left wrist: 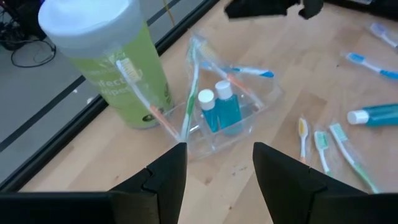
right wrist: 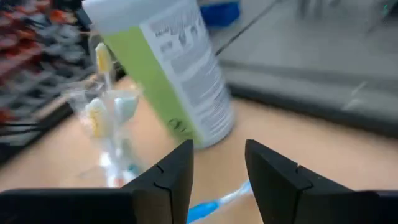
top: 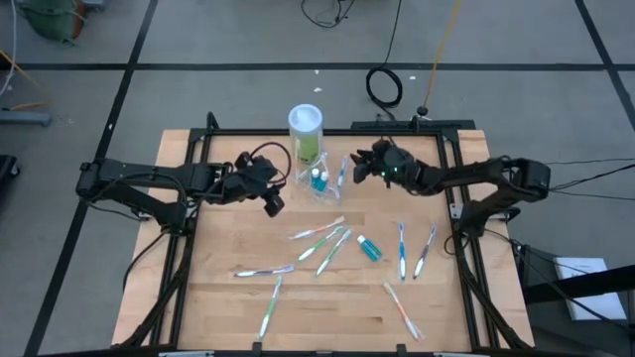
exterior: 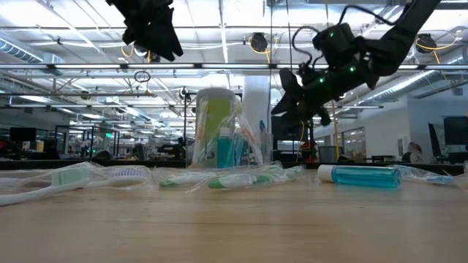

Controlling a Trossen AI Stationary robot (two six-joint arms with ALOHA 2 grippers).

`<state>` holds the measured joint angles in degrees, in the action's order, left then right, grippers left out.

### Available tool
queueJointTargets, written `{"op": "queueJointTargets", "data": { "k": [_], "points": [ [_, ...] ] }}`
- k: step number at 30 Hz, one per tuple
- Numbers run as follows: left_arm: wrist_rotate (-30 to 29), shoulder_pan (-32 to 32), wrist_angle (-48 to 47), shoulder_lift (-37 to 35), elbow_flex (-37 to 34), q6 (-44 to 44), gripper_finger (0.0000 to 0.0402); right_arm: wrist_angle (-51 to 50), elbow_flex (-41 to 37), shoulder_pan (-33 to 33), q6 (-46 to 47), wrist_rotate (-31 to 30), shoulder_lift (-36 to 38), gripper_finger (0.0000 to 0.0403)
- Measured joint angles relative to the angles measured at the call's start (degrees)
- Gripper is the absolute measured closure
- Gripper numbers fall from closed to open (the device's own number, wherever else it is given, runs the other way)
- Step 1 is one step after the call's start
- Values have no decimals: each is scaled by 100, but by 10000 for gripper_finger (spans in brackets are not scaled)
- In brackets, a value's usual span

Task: Pick & Place toothbrushing station
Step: Put the blue toothbrush into the right of the transparent organizer

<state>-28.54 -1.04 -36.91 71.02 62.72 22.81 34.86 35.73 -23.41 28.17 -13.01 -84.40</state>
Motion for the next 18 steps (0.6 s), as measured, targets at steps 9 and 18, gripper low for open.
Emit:
{"op": "queueJointTargets", "data": {
  "k": [9, 18],
  "points": [
    [6, 0, 171, 0, 0, -231, 210, -543, -11, -446, 1750, 1569, -298, 263],
    [47, 0, 374, 0, 0, -474, 210, -804, 0, -466, 2565, 1626, -363, 263]
  ]
}}
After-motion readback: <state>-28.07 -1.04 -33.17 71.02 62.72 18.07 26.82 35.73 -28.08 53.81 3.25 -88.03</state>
